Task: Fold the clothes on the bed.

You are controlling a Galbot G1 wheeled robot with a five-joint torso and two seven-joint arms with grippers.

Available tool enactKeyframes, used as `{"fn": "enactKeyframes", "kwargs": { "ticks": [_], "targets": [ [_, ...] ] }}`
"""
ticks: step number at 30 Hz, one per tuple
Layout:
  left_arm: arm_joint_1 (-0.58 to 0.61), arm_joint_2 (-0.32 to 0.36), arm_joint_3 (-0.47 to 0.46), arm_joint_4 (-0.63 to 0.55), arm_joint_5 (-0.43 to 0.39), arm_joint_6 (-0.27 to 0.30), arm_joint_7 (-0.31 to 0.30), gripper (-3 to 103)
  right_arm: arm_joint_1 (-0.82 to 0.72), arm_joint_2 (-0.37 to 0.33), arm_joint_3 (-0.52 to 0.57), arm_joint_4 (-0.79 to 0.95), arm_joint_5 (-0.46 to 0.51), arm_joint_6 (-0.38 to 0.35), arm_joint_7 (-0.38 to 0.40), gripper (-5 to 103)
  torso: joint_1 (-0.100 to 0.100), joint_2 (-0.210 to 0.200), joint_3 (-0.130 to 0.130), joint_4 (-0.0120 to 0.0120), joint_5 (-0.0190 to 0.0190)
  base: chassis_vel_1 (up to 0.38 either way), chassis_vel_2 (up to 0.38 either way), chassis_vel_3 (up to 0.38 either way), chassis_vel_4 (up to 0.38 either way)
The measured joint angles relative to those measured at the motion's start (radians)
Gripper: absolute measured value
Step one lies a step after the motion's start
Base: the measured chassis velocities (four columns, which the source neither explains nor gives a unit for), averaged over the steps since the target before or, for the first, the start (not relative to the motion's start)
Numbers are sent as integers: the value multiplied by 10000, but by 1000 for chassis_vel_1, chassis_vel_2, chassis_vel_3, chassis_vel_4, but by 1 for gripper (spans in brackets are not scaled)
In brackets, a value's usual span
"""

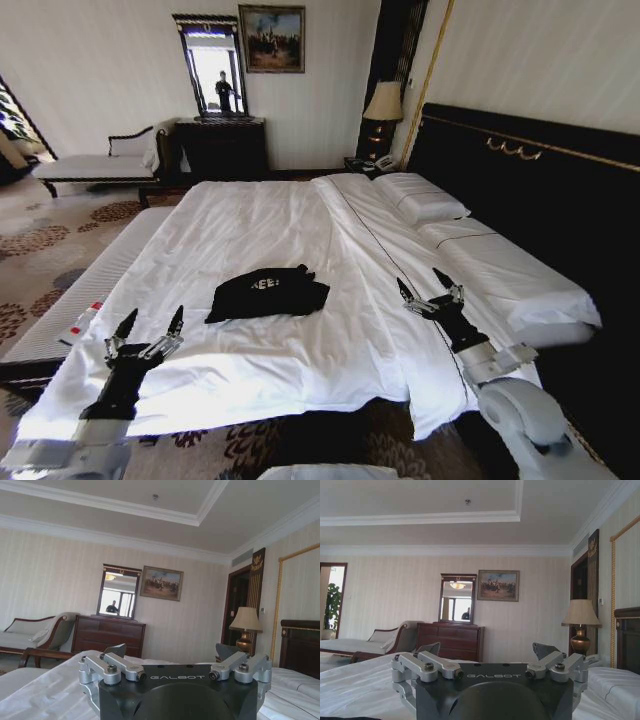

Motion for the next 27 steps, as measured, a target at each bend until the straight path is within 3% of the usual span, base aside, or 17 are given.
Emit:
{"fn": "enactKeyframes", "kwargs": {
  "ticks": [27],
  "targets": [
    [93, -236, 14, 2, 132, -176, 67, 100, 52, 116, -29, -5, -3, 174, -29, 100, 1, 0, 1, 0, -1, -39, 64, 33, -60]
  ]
}}
